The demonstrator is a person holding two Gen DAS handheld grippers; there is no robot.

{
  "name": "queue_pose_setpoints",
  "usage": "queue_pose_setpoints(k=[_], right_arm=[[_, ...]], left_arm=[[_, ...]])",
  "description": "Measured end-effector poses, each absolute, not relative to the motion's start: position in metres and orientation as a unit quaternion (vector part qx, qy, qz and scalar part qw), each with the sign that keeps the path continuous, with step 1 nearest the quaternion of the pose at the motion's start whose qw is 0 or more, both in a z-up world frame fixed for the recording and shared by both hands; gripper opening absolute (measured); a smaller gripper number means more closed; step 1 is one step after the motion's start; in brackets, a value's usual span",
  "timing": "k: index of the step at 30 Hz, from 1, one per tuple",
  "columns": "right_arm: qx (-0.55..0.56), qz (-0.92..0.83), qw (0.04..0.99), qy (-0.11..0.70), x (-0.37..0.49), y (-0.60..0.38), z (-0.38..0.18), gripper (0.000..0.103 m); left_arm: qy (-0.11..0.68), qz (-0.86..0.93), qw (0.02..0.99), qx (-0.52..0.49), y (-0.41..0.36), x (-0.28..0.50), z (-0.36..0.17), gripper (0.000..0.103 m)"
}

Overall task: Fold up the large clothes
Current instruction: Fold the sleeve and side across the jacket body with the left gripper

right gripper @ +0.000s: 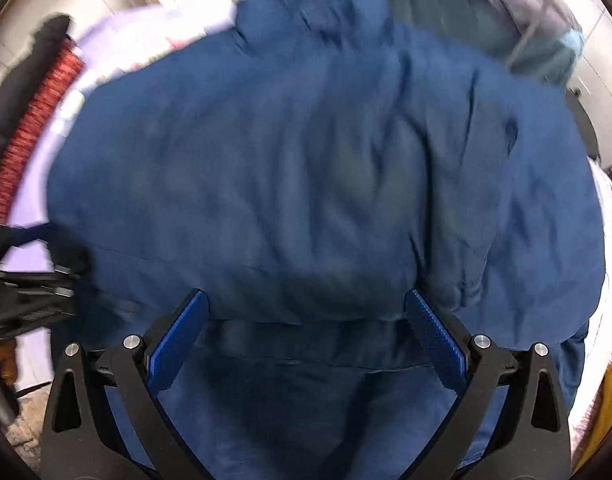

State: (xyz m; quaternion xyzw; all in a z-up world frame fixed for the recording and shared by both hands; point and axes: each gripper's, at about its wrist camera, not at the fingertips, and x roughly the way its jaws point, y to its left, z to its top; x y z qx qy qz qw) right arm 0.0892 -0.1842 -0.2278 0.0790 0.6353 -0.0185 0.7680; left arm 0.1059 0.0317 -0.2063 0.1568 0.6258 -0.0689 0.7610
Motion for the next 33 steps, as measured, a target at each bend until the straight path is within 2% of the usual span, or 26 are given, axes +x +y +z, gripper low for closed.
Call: queue_pose_setpoints(k=[7, 14, 22, 33], right_arm=[[0.042, -0.027, 0.77, 0.636, 0.076, -0.171, -0.226, 0.098], [0.039, -0.028, 0.785, 0.618, 0.049, -0.151, -0.204, 0.098], [0.043, -0.019, 0.787, 0.616, 0.015, -0.147, -0.187, 0.098], [0.086, -0.047, 0.792, 0.602, -0.093, -0.246, -0.183, 0.098]], left_arm=[[0.601, -0.073, 0.785, 0.132, 0.046, 0.083, -0.189, 0.083], [0.602, -0.062, 0.793, 0.066, 0.069, 0.051, -0.174, 0.083], [0.607, -0.056, 0.791, 0.05, 0.087, 0.03, -0.168, 0.083], [0.632, -0.076, 0.771, -0.009, 0.151, -0.039, -0.171, 0.081]])
